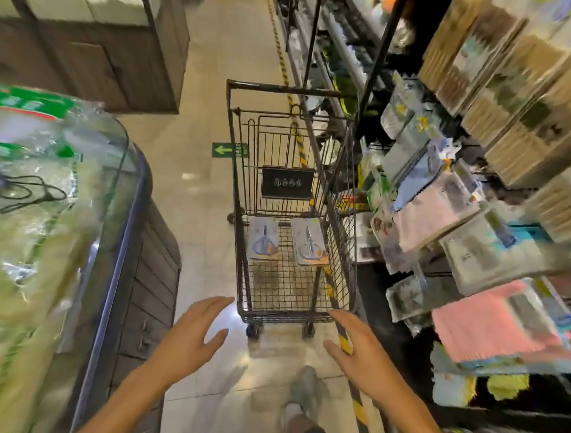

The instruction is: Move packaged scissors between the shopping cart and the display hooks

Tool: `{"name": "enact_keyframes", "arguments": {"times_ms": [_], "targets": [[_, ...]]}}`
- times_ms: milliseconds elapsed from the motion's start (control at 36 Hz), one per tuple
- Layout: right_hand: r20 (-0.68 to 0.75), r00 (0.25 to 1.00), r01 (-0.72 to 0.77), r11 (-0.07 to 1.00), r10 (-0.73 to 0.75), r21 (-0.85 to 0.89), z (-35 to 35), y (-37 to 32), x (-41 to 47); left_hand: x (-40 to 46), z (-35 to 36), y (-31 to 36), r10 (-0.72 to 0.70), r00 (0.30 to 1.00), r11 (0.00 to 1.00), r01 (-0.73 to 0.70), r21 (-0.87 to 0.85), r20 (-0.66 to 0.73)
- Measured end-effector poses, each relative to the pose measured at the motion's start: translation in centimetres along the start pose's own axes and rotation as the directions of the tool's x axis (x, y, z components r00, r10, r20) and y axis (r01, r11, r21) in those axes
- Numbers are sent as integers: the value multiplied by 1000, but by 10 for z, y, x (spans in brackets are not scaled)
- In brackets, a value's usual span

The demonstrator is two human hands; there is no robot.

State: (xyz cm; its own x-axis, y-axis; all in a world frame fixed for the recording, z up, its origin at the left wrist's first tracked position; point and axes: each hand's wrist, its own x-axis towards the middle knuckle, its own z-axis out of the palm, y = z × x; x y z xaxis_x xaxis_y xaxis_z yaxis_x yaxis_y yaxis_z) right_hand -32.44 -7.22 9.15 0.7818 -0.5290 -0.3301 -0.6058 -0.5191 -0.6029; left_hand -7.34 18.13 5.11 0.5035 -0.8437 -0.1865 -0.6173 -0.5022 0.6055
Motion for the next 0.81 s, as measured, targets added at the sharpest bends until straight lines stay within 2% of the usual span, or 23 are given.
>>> {"name": "enact_keyframes", "arguments": {"times_ms": [306, 528, 667, 806], "targets": [[148, 988, 35, 998, -42, 49, -36, 36, 115, 87, -6, 47, -95, 995, 992, 97, 82, -27], [221, 974, -60, 995, 40, 85, -52, 56, 166, 147, 3, 81, -102, 994, 993, 99, 66, 36], [234, 971, -64, 994, 42, 90, -56, 54, 186, 180, 10, 71, -108, 992, 994, 105, 39, 70], [234, 964, -152, 984, 125, 99, -50, 48, 210, 214, 9, 44, -99, 987, 995, 98, 19, 123]]}}
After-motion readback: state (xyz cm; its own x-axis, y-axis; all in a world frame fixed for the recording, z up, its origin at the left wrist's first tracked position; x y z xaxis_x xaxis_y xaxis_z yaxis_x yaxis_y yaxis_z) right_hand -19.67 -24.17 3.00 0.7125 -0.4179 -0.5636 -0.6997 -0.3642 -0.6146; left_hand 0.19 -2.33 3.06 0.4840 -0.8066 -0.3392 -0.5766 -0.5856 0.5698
